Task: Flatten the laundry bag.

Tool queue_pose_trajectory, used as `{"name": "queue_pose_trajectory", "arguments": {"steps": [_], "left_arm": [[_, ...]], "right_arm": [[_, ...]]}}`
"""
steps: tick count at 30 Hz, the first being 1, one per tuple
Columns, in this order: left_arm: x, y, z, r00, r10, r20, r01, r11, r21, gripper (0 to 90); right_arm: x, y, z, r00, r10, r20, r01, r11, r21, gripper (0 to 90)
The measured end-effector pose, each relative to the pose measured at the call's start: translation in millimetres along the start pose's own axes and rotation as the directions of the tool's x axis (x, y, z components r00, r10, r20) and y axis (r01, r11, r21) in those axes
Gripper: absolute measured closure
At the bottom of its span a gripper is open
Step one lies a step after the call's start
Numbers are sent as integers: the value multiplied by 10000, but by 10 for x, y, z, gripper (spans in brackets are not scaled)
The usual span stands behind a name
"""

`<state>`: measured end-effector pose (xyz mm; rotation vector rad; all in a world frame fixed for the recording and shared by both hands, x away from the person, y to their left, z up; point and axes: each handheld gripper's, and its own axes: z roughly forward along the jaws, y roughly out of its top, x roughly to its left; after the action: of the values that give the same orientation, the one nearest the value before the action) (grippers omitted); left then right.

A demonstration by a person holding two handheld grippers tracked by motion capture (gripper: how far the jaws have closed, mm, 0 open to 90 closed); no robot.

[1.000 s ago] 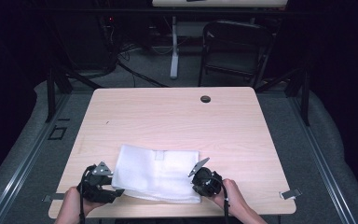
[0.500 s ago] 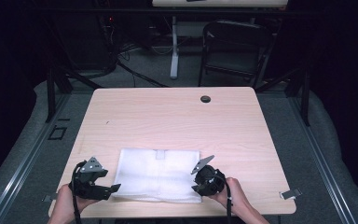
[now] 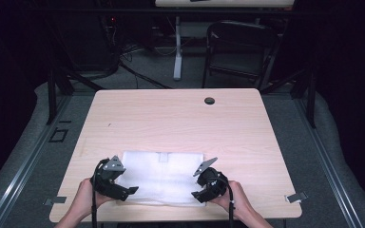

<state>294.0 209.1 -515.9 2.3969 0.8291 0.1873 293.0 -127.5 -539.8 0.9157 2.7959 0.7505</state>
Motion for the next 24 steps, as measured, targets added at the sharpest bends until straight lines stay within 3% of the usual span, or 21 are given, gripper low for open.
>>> {"name": "queue_pose_trajectory", "arguments": {"steps": [4,7,12,13,14,15,16,18,24], "left_arm": [[-16,-16,42,9997,260,24,-261,9995,181,189],[-17,-20,51,9998,206,-28,-206,9996,193,205],[-17,-43,101,9997,260,44,-261,9992,305,261],[-17,-44,106,9993,353,123,-358,9986,378,321],[-25,-47,116,9995,313,97,-316,9988,370,400],[-29,-48,115,9991,404,101,-408,9985,376,407],[-35,-49,112,9987,500,64,-502,9982,342,482],[-38,-50,124,9989,457,-37,-455,9980,441,538],[-52,-53,233,9991,430,-21,-425,9921,1181,778]], "right_arm": [[6,7,-20,9998,-119,170,124,9995,-291,483],[15,6,-7,9996,-192,223,202,9989,-429,583],[38,-1,30,9990,-356,255,359,9993,-111,679],[49,-10,50,9992,-311,270,319,9990,-298,707],[50,-5,49,9990,-393,214,395,9992,-96,724],[55,-9,64,9988,-425,248,427,9990,-96,762],[59,-11,76,9985,-513,213,513,9987,3,775],[72,-20,114,9977,-606,309,601,9981,154,805],[65,-43,169,9980,-554,301,545,9981,299,900]]}}
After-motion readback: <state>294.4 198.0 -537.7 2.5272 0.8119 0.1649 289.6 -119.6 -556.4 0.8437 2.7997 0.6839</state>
